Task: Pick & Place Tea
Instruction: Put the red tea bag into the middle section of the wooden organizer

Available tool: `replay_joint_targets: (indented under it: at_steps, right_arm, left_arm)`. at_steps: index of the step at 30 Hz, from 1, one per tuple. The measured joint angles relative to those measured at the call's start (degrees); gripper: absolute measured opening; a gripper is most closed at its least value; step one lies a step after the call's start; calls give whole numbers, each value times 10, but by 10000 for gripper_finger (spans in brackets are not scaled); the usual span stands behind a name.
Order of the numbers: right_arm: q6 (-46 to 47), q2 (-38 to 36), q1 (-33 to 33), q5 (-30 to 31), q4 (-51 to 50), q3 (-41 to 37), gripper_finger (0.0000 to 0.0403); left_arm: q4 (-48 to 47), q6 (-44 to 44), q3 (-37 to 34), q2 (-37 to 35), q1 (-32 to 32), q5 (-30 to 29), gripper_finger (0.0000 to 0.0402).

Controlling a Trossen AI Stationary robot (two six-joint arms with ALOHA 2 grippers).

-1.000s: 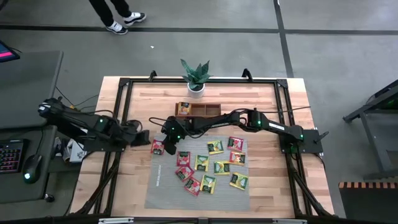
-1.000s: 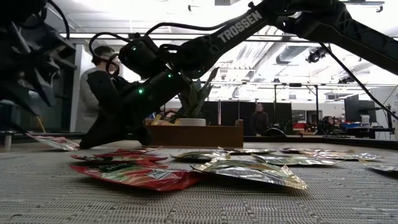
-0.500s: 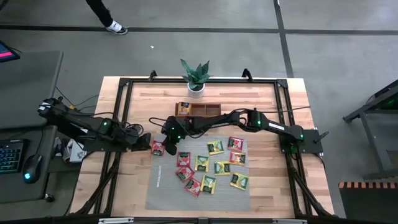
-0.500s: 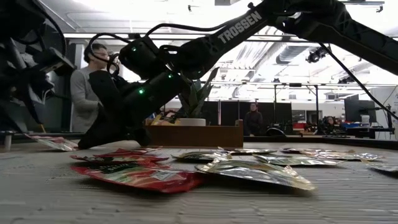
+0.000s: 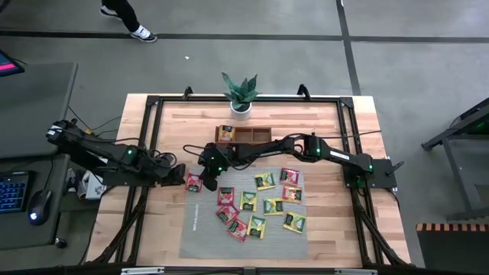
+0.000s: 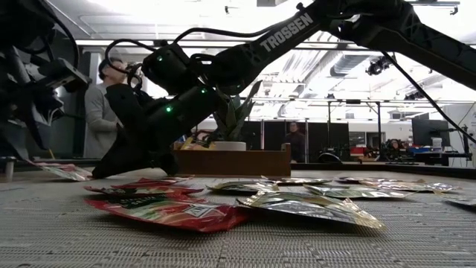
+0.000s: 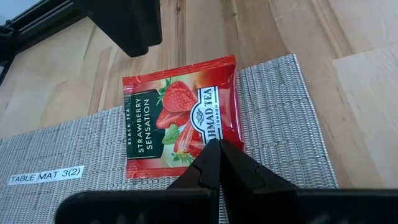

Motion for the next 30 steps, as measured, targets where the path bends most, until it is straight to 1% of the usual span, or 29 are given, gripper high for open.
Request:
replay_joint_targets:
  at_steps: [10,22,27,30]
  right_arm:
    - [3,0,0,3,5,0,0]
    - [3,0,0,4,7,0,0]
    - [3,0,0,3,7,0,0]
    - [3,0,0,2,7,0,0]
  left_arm:
    - [49,3,0,64,0,5,124]
    - [141,7,0,153,0,8,124]
    - [168,8,0,179,0,32,124]
    - [171,12,0,180,0,38,123]
